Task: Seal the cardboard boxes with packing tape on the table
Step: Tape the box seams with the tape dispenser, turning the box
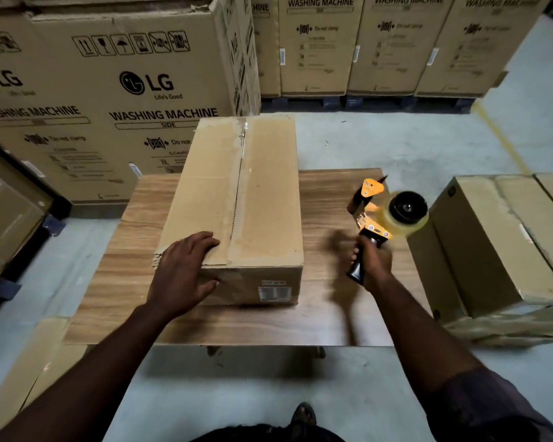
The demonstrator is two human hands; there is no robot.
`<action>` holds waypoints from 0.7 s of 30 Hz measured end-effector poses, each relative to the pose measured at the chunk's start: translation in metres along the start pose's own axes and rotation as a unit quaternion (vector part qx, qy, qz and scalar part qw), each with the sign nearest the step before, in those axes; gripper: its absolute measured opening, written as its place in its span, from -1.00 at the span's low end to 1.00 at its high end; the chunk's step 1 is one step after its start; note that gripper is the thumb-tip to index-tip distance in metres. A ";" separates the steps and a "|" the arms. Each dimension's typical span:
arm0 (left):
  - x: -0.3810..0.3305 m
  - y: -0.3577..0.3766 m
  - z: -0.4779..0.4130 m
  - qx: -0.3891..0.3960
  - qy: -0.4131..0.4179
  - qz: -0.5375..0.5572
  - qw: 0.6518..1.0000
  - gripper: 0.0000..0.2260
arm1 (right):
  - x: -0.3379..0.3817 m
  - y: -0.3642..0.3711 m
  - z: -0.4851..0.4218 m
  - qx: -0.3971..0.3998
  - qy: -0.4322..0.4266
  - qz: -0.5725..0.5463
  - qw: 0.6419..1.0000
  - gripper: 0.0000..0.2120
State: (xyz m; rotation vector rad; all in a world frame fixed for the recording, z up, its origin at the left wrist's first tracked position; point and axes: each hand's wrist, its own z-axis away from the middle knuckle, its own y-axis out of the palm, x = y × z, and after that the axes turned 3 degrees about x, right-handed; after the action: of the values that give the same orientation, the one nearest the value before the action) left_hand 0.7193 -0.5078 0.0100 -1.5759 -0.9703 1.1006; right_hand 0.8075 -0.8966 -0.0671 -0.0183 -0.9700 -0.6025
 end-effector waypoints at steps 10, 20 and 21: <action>-0.013 -0.031 -0.005 -0.005 -0.151 0.427 0.892 -0.80 | 0.060 0.052 0.098 0.088 -0.289 0.353 0.886 -0.81; -0.078 -0.065 0.040 0.071 -0.325 0.869 0.366 -0.79 | 0.019 0.089 0.172 0.312 -0.403 0.347 0.787 -0.49; -0.080 -0.064 0.044 0.056 -0.340 0.874 0.341 -0.80 | 0.019 0.095 0.184 0.324 -0.411 0.352 0.776 -0.57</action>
State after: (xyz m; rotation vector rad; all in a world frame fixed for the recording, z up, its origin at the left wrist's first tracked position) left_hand 0.6493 -0.5562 0.0822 -1.5658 1.1797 3.2734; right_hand 0.7205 -0.7754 0.0775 -0.0311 -1.8584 0.5341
